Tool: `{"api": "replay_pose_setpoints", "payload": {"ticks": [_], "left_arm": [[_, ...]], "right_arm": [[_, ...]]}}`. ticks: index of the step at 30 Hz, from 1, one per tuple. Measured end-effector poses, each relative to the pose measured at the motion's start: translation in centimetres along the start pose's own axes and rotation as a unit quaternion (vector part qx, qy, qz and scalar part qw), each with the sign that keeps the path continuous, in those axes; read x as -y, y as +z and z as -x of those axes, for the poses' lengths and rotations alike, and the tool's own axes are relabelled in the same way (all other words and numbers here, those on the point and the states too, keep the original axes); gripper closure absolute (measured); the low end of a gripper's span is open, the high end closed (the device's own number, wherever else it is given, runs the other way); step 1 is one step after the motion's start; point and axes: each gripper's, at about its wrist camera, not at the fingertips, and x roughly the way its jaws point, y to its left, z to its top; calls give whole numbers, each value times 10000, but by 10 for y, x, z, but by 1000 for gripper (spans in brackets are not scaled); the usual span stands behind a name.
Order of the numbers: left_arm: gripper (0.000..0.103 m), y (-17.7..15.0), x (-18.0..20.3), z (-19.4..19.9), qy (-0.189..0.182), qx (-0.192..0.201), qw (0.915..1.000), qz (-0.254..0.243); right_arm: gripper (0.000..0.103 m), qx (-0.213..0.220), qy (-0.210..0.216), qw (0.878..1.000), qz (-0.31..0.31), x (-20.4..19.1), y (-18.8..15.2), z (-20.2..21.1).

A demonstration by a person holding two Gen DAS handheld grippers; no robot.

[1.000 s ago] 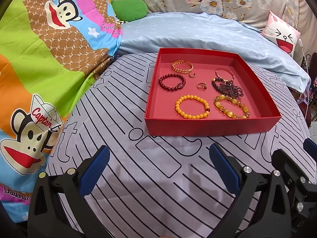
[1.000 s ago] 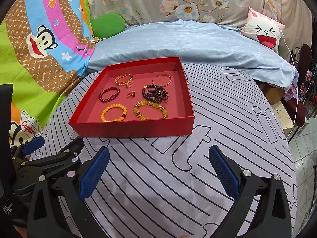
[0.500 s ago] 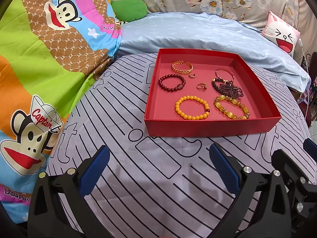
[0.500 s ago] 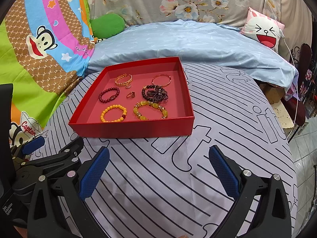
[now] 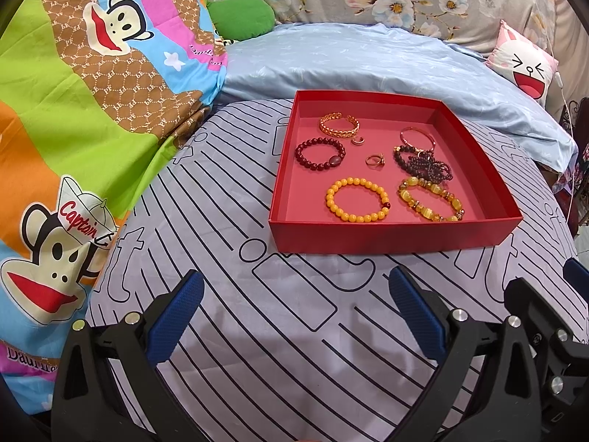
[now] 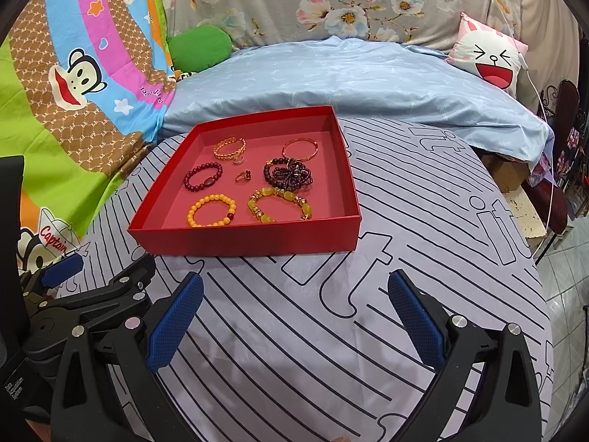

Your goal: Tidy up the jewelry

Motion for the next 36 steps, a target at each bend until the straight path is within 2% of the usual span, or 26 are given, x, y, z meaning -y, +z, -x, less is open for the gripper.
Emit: {"api": "replay_pose_setpoints", "payload": {"ticks": [11, 17, 23, 36], "left_arm": [[7, 0, 4, 1, -3, -36, 9999, -98], [7, -1, 3, -4, -320, -183, 9993, -42], [7, -1, 1, -7, -471, -275, 9985, 15], [7, 0, 3, -3, -60, -110, 9999, -110]], "right_arm": [[6, -9, -12, 10000, -16, 2, 3, 0], [6, -2, -1, 10000, -25, 4, 3, 0], [6, 1, 13, 10000, -48, 4, 3, 0], [6, 3, 20, 10000, -22, 1, 2, -1]]}}
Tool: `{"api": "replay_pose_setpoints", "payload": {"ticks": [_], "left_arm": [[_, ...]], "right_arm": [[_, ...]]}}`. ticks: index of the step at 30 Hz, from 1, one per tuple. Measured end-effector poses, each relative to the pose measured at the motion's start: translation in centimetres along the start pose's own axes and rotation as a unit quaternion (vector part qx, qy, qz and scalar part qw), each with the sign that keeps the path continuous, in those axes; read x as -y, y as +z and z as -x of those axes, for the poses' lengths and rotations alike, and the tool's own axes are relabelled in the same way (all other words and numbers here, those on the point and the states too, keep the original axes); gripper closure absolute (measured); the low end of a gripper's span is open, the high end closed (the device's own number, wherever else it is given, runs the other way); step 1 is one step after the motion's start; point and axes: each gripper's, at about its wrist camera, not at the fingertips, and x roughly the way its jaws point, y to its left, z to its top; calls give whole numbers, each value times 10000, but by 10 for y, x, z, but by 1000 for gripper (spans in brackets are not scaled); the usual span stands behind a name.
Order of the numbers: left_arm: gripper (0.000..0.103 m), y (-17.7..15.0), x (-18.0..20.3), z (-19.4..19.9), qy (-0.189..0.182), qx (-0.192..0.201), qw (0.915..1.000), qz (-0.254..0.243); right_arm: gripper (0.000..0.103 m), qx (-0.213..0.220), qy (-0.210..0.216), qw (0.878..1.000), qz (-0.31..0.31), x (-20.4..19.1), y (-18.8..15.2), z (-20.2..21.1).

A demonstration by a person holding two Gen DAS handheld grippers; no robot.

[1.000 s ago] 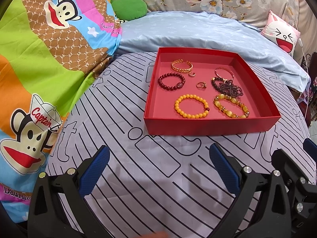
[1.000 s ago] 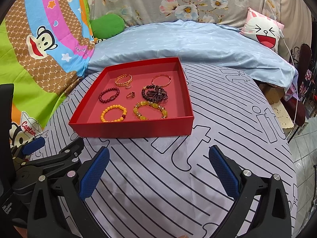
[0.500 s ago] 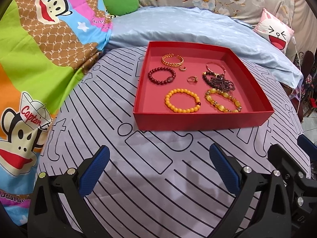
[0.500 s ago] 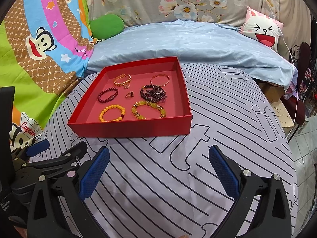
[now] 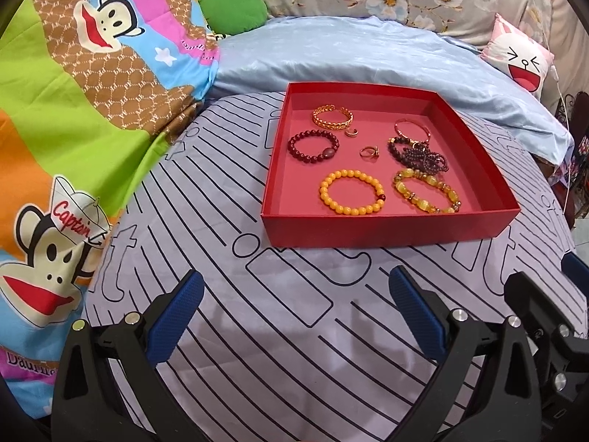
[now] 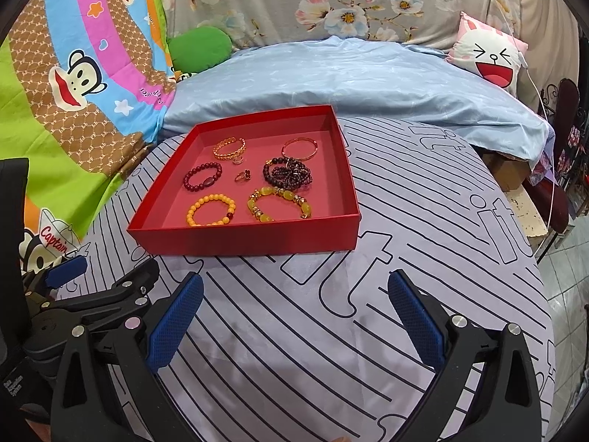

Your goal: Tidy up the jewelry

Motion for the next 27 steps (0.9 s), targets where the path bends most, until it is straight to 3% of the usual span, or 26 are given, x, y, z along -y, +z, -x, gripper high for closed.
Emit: {"api": "replay_pose_setpoints", "payload": {"ticks": [27], "left_arm": [[7, 2, 0, 4, 160, 123, 9998, 58]], "right_arm": [[6, -1, 16, 10000, -7, -1, 3, 1]]}}
